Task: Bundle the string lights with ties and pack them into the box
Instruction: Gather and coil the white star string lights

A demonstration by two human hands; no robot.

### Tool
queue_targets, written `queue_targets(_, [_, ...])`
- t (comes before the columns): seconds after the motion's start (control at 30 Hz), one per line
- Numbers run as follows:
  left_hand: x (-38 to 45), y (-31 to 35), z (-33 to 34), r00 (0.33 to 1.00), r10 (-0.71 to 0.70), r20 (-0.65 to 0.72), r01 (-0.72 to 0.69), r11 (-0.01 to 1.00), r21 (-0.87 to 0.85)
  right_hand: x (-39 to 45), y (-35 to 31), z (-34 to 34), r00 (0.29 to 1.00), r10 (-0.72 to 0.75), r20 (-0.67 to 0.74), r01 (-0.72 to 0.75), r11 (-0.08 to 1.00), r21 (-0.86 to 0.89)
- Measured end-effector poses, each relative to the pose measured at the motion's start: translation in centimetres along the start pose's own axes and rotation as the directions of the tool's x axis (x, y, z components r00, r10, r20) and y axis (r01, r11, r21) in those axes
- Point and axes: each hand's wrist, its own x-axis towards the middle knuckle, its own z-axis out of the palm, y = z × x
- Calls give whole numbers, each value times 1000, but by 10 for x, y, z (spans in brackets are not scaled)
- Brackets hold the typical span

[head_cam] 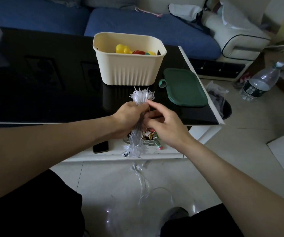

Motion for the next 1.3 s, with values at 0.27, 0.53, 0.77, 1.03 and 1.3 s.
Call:
queue_targets(0.27, [-2,3,-1,999,38,-34,-39,999,-21,2,-2,-3,990,140,10,-138,963,231])
queue_targets(0.53, [4,7,-5,976,102,-192,-111,993,-38,8,11,-9,986,163,36,-165,985,49])
queue_targets(0.77, [2,11,-7,960,160,-229,-172,984,-34,9,13,-18,977,171,128,-164,984,-68])
queue_targets(1.03, [9,17,-16,937,171,-304,-202,977,-74,8,21,-40,918,277,282,-256,960,-110])
queue_targets(1.3, [8,19,-21,888,184,-421,-229,972,-59,6,41,-73,856,409,316,-296,889,-349])
